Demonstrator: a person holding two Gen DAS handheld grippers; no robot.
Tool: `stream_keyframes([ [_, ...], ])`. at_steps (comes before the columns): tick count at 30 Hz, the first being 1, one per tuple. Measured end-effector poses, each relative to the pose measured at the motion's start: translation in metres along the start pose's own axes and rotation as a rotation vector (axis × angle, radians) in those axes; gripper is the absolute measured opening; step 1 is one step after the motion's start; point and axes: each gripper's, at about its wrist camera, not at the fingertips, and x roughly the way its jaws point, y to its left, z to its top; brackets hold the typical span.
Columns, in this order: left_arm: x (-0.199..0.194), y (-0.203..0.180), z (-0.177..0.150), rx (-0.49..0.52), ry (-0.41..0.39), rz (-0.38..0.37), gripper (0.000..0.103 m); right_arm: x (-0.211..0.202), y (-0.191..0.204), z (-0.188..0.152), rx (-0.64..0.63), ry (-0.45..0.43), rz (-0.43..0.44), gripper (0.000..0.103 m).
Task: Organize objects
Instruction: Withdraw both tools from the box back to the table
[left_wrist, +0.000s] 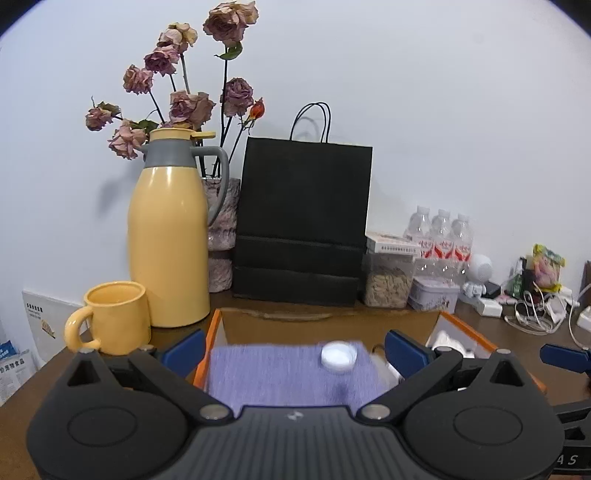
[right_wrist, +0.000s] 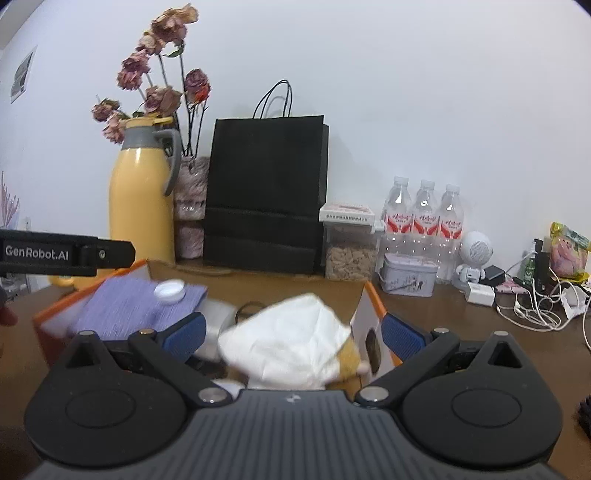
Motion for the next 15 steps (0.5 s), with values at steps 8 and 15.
stream_keyframes([
  [8, -0.023, 0.007, -0.031, 0.038, 0.043, 0.010, 0.103, -0.027, 0.013, -0.024, -0.025, 0.034, 0.026, 0.103],
  [15, -0.037, 0.024, -0.051, 0.008, 0.099, 0.010, 0.103, -0.032, 0.026, -0.033, -0.044, 0.116, 0.105, 0.102],
])
